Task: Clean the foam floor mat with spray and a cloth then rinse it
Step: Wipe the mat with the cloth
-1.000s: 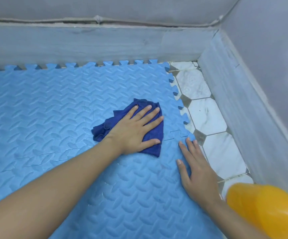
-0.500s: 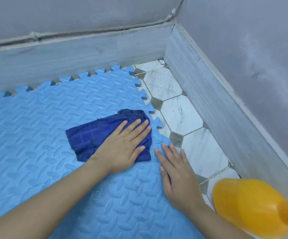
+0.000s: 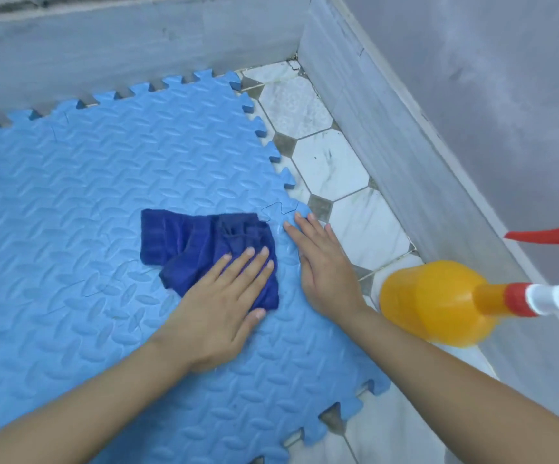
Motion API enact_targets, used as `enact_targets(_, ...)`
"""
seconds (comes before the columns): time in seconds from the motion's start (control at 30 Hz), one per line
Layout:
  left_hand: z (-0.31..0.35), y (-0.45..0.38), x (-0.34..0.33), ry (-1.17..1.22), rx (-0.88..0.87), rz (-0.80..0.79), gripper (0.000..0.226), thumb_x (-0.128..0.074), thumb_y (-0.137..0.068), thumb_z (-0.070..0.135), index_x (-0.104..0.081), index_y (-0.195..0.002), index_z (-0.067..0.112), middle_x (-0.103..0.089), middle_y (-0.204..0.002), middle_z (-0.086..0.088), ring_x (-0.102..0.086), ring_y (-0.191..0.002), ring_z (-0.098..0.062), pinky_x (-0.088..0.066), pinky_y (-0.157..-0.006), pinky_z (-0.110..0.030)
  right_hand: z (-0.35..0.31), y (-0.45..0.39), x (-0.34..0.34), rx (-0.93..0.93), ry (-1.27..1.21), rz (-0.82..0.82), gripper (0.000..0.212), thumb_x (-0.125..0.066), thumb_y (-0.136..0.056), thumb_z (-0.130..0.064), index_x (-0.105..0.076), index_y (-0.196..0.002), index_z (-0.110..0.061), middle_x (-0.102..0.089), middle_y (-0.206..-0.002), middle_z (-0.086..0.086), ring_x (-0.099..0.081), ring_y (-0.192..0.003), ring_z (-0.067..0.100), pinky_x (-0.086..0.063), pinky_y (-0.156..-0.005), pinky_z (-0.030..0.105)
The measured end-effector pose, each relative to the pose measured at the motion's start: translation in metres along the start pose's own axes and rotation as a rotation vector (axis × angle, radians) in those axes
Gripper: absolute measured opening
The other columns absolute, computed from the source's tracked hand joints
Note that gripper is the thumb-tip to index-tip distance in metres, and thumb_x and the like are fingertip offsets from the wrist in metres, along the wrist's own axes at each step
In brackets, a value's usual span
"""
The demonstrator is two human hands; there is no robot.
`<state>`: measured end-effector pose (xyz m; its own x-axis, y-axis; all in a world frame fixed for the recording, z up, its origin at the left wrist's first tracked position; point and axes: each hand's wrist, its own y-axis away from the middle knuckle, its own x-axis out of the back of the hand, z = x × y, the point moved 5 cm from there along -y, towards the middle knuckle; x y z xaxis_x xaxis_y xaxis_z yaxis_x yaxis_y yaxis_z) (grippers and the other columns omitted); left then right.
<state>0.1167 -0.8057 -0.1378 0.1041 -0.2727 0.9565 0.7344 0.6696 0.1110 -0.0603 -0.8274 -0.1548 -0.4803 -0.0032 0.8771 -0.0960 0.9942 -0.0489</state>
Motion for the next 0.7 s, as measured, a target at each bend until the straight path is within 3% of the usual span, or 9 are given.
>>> enact_targets(0.1, 0.049, 0.058, -0.016, 0.057, -0.148, -0.093, 0.063, -0.036, -0.094, 0.044, -0.034, -0.147, 0.010, -0.026, -0.157, -0.005, -0.023, -0.144, -0.022, -0.020, -0.111, -0.041, 0.001, 0.001, 0.001, -0.001, -0.001, -0.009, 0.052, -0.030, -0.094, -0.010, -0.048, -0.143, -0.014, -0.040, -0.153, 0.004, -0.027, -0.147, 0.020, -0.014, -0.122, 0.038)
enact_targets(0.23, 0.048, 0.065, -0.020, 0.011, -0.206, -0.062, 0.055, -0.034, -0.096, 0.041, -0.038, -0.146, 0.019, -0.031, -0.155, 0.002, -0.030, -0.142, -0.017, -0.021, -0.111, -0.039, 0.005, 0.000, 0.008, -0.014, -0.069, -0.121, 0.049, -0.033, -0.099, -0.007, -0.043, -0.146, -0.014, -0.032, -0.157, 0.005, -0.018, -0.150, 0.020, -0.011, -0.123, 0.038)
enact_targets(0.4, 0.001, 0.023, -0.012, -0.101, -0.046, -0.018, 0.059, -0.024, -0.096, 0.055, -0.034, -0.147, 0.026, -0.028, -0.156, 0.002, -0.021, -0.144, -0.017, -0.015, -0.115, -0.043, 0.015, 0.061, 0.022, -0.184, -0.066, -0.052, 0.050, -0.033, -0.104, -0.011, -0.027, -0.153, -0.019, -0.017, -0.163, -0.003, 0.000, -0.151, 0.008, -0.008, -0.124, 0.033)
enact_targets(0.57, -0.058, -0.031, 0.008, -0.044, 0.346, 0.051, 0.081, -0.007, -0.085, 0.075, -0.019, -0.152, 0.031, -0.008, -0.161, -0.003, -0.002, -0.148, -0.025, 0.001, -0.118, -0.046, 0.022, 0.101, 0.019, -0.237, -0.058, -0.007, 0.050, -0.030, -0.103, -0.016, -0.021, -0.152, -0.021, -0.015, -0.158, -0.017, -0.006, -0.149, 0.000, -0.007, -0.121, 0.019)
enact_targets(0.7, -0.017, -0.027, 0.006, -0.109, 0.217, 0.107, 0.079, -0.016, -0.094, 0.060, -0.023, -0.150, 0.005, -0.011, -0.160, -0.011, -0.010, -0.147, -0.028, -0.009, -0.118, -0.049, 0.028, 0.099, 0.018, -0.240, -0.089, -0.009, 0.053, -0.032, -0.099, -0.004, -0.030, -0.151, -0.014, -0.025, -0.158, -0.009, -0.016, -0.149, 0.007, -0.012, -0.121, 0.023)
